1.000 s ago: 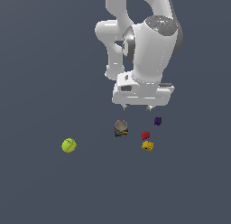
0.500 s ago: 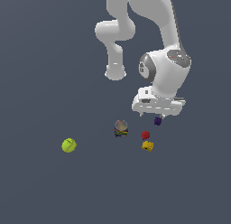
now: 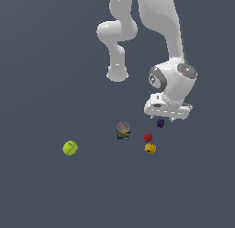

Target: Pick up a designated object from a clutter of objects.

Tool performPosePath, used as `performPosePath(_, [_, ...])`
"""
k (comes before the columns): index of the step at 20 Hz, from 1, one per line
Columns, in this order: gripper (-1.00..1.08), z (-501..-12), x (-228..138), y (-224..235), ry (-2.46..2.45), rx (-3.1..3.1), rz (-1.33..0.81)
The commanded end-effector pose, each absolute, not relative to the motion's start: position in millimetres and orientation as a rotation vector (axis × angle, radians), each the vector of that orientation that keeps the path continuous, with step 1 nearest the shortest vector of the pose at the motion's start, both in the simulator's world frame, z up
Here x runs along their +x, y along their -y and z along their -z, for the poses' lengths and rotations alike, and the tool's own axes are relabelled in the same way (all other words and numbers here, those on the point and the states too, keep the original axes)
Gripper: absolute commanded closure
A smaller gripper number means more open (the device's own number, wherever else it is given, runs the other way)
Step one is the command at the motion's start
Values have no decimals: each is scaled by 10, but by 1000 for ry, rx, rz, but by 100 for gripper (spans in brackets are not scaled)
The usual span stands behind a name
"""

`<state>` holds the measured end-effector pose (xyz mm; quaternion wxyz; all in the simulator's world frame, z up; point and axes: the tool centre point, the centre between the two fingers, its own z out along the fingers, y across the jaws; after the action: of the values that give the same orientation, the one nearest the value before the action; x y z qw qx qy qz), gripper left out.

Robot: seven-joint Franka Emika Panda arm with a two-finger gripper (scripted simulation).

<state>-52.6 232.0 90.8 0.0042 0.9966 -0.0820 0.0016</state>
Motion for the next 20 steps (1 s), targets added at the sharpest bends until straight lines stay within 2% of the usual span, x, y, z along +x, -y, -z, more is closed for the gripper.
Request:
performPosePath(1, [-92,-819,-592,-2405,274,3125,-4])
performPosePath(13, [-92,-681,-671,-2490,287,3128,1])
performPosePath(20, [-92,-390,-683,-2492,288,3128,1])
